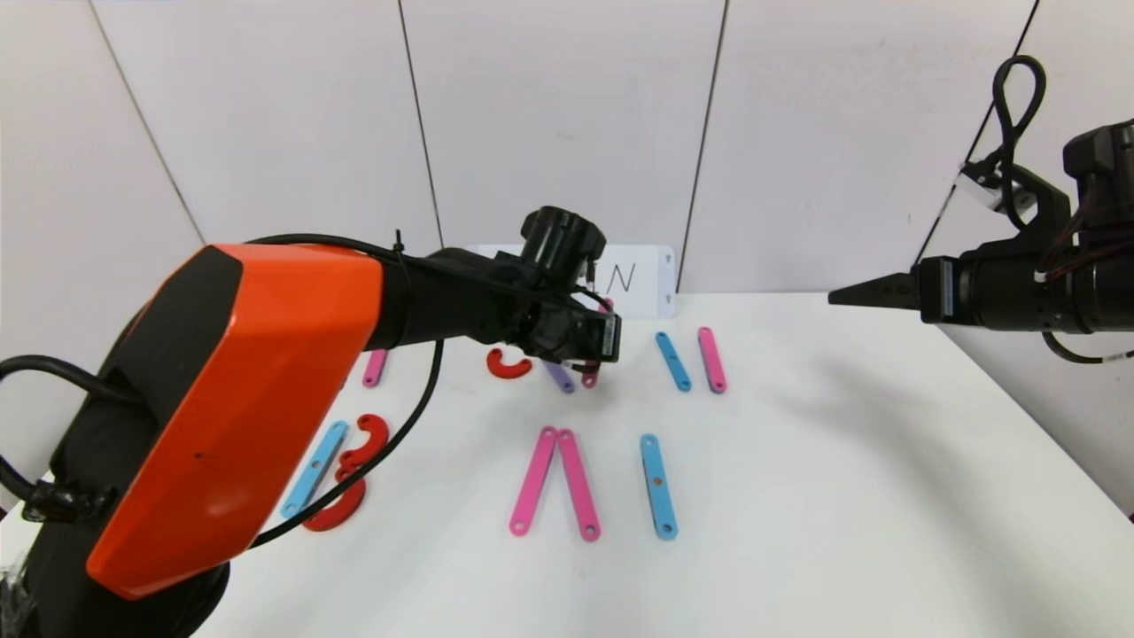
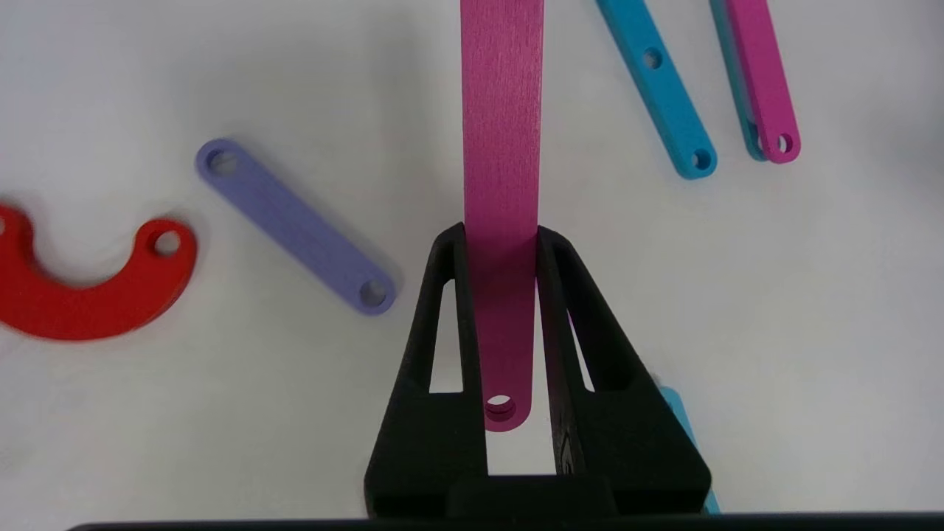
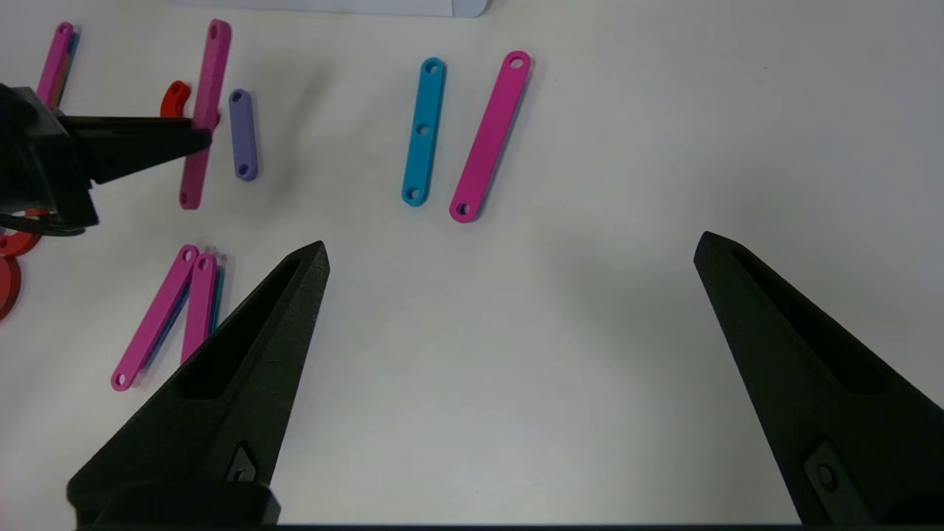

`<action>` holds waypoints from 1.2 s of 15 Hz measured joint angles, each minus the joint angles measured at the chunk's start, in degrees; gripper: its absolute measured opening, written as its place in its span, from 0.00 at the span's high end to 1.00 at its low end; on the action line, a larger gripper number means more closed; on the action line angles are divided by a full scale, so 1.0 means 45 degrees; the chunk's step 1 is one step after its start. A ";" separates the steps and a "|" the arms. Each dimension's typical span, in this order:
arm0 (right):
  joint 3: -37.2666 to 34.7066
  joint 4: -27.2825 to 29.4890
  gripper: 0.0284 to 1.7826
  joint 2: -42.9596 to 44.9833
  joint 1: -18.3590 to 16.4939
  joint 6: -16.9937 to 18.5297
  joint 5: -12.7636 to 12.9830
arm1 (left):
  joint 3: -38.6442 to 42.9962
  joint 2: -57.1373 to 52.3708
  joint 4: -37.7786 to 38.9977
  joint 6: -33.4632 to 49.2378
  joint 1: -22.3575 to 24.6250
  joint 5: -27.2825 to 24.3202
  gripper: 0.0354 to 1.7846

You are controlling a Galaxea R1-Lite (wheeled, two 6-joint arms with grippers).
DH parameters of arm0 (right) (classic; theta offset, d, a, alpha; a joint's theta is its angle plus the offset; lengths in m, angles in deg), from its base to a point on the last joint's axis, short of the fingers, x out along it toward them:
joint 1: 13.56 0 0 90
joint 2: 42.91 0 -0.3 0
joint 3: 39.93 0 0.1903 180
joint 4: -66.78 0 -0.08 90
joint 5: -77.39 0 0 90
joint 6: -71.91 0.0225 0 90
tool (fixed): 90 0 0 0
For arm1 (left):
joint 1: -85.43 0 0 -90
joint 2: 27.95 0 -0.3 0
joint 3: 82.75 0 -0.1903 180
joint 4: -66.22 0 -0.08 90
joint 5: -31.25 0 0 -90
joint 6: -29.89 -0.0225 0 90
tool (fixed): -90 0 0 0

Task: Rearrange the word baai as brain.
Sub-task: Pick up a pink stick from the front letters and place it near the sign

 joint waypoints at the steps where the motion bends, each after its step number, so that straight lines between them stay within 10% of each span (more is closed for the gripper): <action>1: 0.0005 0.0005 0.03 -0.0019 -0.0030 0.0000 0.0005 | -0.0043 0.0314 0.0582 -0.0171 -0.0073 -0.0041 0.86; 12: -0.0005 0.0011 0.03 -0.0068 -0.0049 0.0014 0.0005 | -0.0116 0.1980 0.2565 -0.0545 -0.0374 -0.0206 0.84; 18: -0.0005 0.0011 0.03 -0.0068 -0.0049 0.0014 0.0008 | -0.0135 0.2078 0.2731 -0.0550 -0.0360 -0.0247 0.42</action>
